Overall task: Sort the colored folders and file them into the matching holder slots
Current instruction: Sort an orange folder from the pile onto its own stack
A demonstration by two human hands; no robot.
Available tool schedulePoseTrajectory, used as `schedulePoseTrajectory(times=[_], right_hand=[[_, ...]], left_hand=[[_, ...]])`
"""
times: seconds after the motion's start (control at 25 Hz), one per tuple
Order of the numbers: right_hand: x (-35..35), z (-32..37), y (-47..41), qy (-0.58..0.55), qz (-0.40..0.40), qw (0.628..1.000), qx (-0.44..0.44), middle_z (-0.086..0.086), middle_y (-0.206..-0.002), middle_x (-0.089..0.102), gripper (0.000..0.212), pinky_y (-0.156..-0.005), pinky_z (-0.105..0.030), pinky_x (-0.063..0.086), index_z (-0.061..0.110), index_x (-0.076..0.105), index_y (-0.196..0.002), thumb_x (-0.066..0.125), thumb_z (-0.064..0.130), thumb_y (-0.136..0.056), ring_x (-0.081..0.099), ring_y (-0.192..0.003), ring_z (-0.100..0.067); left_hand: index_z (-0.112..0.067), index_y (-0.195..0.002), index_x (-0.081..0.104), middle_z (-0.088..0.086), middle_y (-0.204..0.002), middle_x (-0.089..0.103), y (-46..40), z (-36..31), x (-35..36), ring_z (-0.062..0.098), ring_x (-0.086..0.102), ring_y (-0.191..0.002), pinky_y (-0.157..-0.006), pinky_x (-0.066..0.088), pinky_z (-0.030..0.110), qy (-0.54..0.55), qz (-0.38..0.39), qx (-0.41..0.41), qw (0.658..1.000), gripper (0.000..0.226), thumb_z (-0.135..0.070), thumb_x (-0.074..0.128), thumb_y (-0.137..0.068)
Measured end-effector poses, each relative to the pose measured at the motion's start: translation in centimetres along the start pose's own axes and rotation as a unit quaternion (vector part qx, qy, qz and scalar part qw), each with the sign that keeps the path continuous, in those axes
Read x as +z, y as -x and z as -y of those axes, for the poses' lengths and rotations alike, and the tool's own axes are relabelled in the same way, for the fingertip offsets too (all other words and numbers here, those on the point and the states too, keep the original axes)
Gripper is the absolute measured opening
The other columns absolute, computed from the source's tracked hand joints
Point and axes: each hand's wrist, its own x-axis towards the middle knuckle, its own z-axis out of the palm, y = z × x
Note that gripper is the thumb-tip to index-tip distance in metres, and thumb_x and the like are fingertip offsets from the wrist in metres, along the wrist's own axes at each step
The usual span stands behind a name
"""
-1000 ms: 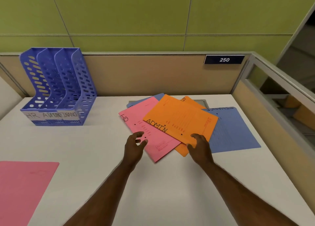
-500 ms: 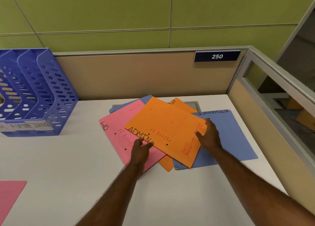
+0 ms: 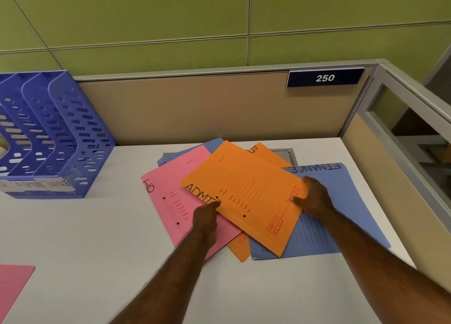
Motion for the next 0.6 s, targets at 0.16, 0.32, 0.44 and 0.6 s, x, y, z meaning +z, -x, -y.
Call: schedulePoseTrajectory(times=[0.16, 0.32, 0.44, 0.6], right_hand=[[0.2, 0.0, 0.2, -0.009, -0.003, 1.0, -0.009, -0.016, -0.141, 0.047, 0.079, -0.104, -0.048, 0.042, 0.006, 0.039, -0.14, 0.078, 0.033, -0.076, 0.045, -0.128, -0.035], [0.3, 0.5, 1.2, -0.04, -0.015, 0.999, -0.004, -0.017, -0.144, 0.044, 0.078, -0.105, -0.047, 0.039, 0.006, 0.035, -0.143, 0.074, 0.034, -0.081, 0.044, -0.13, -0.035], [-0.1, 1.8, 2.4, -0.11, -0.027, 0.994, -0.004, -0.015, -0.147, 0.042, 0.073, -0.108, -0.048, 0.037, 0.008, 0.035, -0.145, 0.069, 0.034, -0.085, 0.043, -0.133, -0.034], [-0.6, 5.2, 5.5, -0.227, 0.002, 0.974, -0.01, -0.013, -0.121, 0.061, 0.045, -0.095, -0.043, 0.047, 0.009, 0.054, -0.128, 0.066, 0.029, -0.089, 0.057, -0.113, -0.031]], left_hand=[[-0.001, -0.106, 0.05, 0.022, -0.086, 0.06, 0.7, 0.1, 1.3, 0.019, 0.056, -0.055, -0.049, 0.05, 0.026, 0.032, 0.055, 0.026, 0.998, 0.015, -0.005, 0.057, -0.093], [-0.005, -0.116, 0.046, 0.02, -0.107, 0.062, 1.9, 0.4, 1.5, 0.031, 0.061, -0.09, -0.086, 0.051, 0.053, 0.082, 0.045, 0.084, 0.992, 0.026, 0.004, 0.053, -0.093], [-0.014, -0.115, 0.049, 0.012, -0.108, 0.067, 2.9, 0.1, -0.9, 0.028, 0.063, -0.088, -0.075, 0.054, 0.043, 0.051, 0.073, 0.142, 0.986, 0.027, 0.003, 0.051, -0.093], [-0.015, -0.126, 0.05, 0.007, -0.107, 0.071, 3.8, -0.5, -6.0, 0.024, 0.068, -0.086, -0.067, 0.057, 0.036, 0.034, 0.085, 0.186, 0.978, 0.032, -0.005, 0.051, -0.095]])
